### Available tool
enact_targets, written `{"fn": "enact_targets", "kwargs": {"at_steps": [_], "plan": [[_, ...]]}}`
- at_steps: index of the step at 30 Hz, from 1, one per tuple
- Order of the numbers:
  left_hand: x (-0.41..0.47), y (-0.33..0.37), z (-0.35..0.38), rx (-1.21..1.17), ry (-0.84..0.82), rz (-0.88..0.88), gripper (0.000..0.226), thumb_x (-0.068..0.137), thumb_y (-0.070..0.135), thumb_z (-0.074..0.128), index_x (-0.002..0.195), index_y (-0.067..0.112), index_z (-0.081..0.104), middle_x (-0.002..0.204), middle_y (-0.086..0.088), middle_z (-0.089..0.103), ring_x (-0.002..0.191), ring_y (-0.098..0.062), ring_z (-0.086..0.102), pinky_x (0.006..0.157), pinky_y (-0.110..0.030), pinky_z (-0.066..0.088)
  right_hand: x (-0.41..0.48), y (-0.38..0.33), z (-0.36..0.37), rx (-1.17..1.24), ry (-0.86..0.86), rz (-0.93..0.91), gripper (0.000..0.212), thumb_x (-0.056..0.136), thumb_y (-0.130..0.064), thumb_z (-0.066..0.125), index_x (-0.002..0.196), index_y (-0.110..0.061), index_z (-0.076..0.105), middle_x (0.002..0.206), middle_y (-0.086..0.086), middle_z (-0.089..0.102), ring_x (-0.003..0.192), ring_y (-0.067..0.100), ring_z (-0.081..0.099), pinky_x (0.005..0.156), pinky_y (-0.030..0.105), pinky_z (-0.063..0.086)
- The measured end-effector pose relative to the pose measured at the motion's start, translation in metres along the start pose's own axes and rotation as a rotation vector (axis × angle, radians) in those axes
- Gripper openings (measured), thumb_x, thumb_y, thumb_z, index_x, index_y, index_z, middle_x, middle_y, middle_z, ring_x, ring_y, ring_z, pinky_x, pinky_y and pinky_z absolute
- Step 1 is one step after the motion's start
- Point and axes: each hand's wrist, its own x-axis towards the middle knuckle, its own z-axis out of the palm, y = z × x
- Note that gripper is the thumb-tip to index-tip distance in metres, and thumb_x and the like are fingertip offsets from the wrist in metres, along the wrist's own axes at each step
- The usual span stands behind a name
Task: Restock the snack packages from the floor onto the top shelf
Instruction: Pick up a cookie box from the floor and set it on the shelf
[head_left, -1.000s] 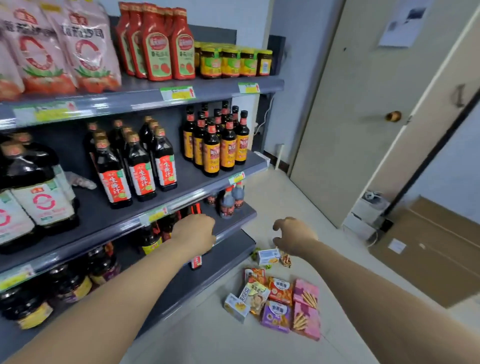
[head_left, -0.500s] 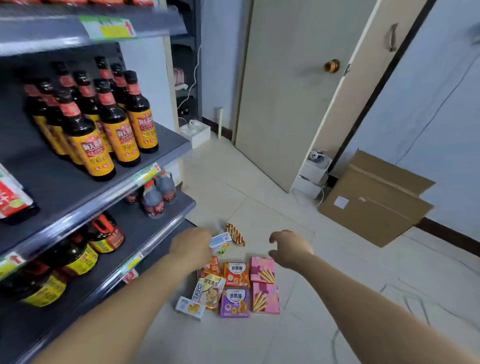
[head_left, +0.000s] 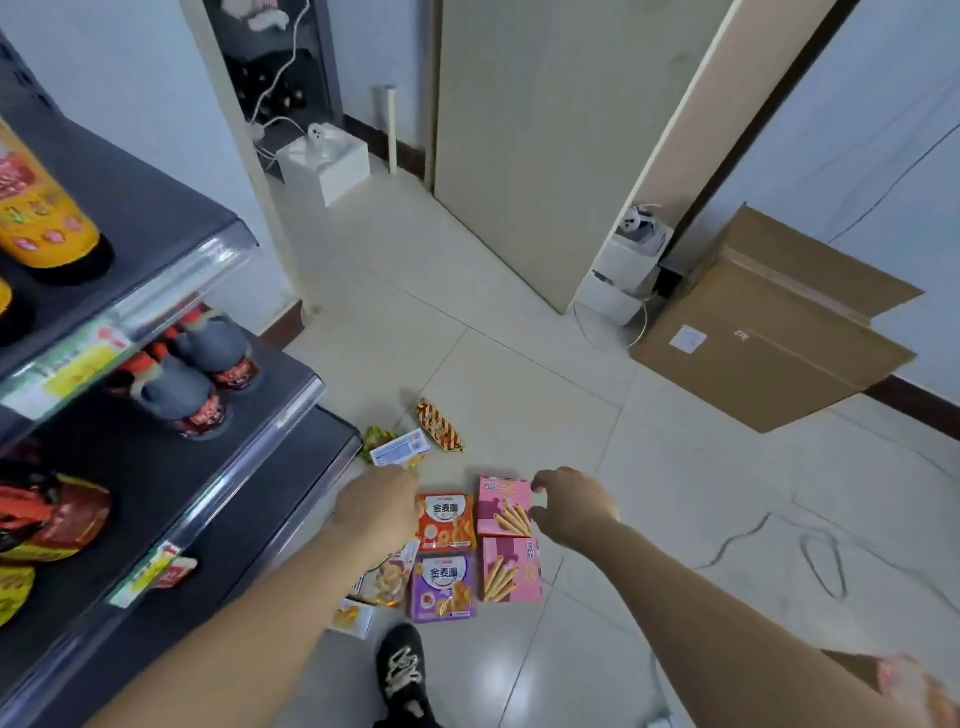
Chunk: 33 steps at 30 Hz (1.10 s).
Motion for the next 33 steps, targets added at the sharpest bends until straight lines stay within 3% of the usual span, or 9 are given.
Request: {"fn": "enact_targets", "kwargs": {"at_steps": [5, 11, 15, 20, 23, 28, 33], "plan": [[0.072, -0.006, 0.037, 0.030, -0.050, 0.008, 0.016, 0.093, 0.033, 0.053, 0.099, 0.021, 0.062, 0.090, 0.003, 0.065, 0.079, -0.016, 0.064, 0.067, -0.032, 0.057, 0.076, 0.013, 0.030, 0.027, -0.064, 0.033, 0.033, 0.094, -0.029, 0.053, 0.127, -0.025, 0.056, 0.127, -0.001, 0.057, 0.116, 0.021, 0.055, 0.085, 0.031, 0.046], [0.152, -0.029, 0.098, 0.107, -0.114, -0.008, 0.012, 0.093, 0.027, 0.055, 0.098, 0.021, 0.063, 0.088, 0.003, 0.062, 0.077, -0.014, 0.061, 0.055, -0.025, 0.046, 0.173, 0.015, 0.082, 0.042, -0.123, 0.033, 0.026, 0.092, -0.023, 0.054, 0.117, -0.023, 0.061, 0.121, 0.000, 0.061, 0.109, 0.022, 0.059, 0.084, 0.032, 0.050], [0.203, -0.051, 0.153, 0.073, -0.127, -0.039, 0.017, 0.092, 0.028, 0.058, 0.103, 0.018, 0.065, 0.096, 0.000, 0.064, 0.087, -0.018, 0.063, 0.070, -0.031, 0.055, 0.244, 0.009, 0.127, 0.092, -0.137, 0.013, 0.028, 0.092, -0.025, 0.054, 0.119, -0.024, 0.061, 0.124, 0.000, 0.060, 0.112, 0.022, 0.059, 0.081, 0.031, 0.048], [0.256, -0.084, 0.236, 0.003, -0.071, -0.133, 0.025, 0.090, 0.031, 0.061, 0.110, 0.016, 0.066, 0.101, -0.001, 0.066, 0.090, -0.017, 0.064, 0.074, -0.031, 0.057, 0.333, -0.002, 0.199, 0.135, -0.143, -0.009, 0.032, 0.091, -0.025, 0.056, 0.122, -0.026, 0.060, 0.125, 0.000, 0.061, 0.111, 0.023, 0.059, 0.086, 0.033, 0.051], [0.281, -0.100, 0.284, -0.071, -0.041, -0.233, 0.026, 0.089, 0.029, 0.064, 0.112, 0.015, 0.065, 0.103, -0.002, 0.064, 0.092, -0.017, 0.063, 0.070, -0.024, 0.052, 0.378, -0.010, 0.247, 0.205, -0.156, -0.007, 0.035, 0.089, -0.025, 0.058, 0.123, -0.023, 0.059, 0.124, 0.002, 0.062, 0.109, 0.024, 0.060, 0.087, 0.034, 0.052], [0.316, -0.127, 0.352, -0.225, -0.004, -0.452, 0.050, 0.082, 0.027, 0.072, 0.123, 0.009, 0.049, 0.115, -0.008, 0.057, 0.106, -0.023, 0.057, 0.080, -0.033, 0.053, 0.443, -0.029, 0.310, 0.312, -0.154, -0.010, 0.042, 0.091, -0.030, 0.061, 0.131, -0.021, 0.053, 0.130, 0.003, 0.059, 0.113, 0.024, 0.059, 0.090, 0.035, 0.051], [0.351, -0.150, 0.406, -0.639, -0.023, -0.640, 0.073, 0.083, 0.018, 0.070, 0.142, 0.020, 0.027, 0.131, -0.008, 0.053, 0.117, -0.029, 0.057, 0.085, -0.044, 0.055, 0.489, -0.060, 0.342, 0.523, -0.123, -0.068, 0.065, 0.094, -0.019, 0.057, 0.150, -0.028, 0.025, 0.144, 0.002, 0.049, 0.123, 0.026, 0.053, 0.096, 0.038, 0.048]]}}
